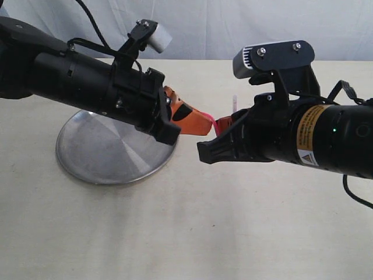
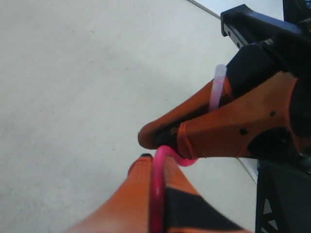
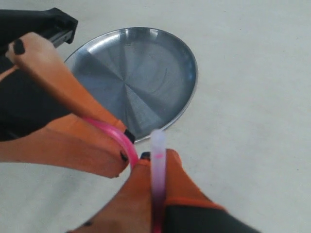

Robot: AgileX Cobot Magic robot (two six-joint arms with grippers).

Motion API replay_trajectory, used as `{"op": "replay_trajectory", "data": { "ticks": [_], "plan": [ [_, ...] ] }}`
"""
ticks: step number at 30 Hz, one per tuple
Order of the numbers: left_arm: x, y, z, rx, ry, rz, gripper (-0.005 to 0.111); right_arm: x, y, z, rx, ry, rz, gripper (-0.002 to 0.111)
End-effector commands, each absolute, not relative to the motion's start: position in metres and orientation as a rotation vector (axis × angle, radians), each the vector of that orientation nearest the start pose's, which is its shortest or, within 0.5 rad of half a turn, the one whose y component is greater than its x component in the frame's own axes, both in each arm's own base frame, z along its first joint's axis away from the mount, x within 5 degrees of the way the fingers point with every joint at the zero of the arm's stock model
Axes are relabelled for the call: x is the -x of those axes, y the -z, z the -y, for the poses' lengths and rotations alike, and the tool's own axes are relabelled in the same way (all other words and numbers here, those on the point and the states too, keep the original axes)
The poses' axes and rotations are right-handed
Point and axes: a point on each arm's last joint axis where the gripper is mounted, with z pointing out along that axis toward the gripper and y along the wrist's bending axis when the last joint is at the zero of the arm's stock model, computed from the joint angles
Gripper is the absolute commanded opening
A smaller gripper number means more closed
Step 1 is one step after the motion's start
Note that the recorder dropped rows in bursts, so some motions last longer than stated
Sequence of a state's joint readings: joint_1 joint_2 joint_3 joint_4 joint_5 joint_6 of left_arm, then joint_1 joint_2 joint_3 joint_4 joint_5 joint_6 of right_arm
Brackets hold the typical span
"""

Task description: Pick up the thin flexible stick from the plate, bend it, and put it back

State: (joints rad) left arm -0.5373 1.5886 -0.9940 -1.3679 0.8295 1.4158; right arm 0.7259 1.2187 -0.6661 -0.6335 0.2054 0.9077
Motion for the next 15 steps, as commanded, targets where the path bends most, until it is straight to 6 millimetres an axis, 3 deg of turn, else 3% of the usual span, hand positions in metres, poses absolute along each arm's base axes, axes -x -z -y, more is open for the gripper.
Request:
{"op": "replay_trajectory", "data": {
  "ticks": [1,15],
  "plan": [
    [-0.2468,-0.2792,0.2263,-0.974,1.254,-1.896,0.000,-0.1863,-0.2569,-0.1693,0.475,-0.549,-2.132,-0.001],
    [-0.2448,-0.2795,0.2266,-1.031,1.246,-1.856,0.000,-0.1862,-0.2584,-0.1709,0.492,-0.565,-2.110,-0.001]
  ]
}}
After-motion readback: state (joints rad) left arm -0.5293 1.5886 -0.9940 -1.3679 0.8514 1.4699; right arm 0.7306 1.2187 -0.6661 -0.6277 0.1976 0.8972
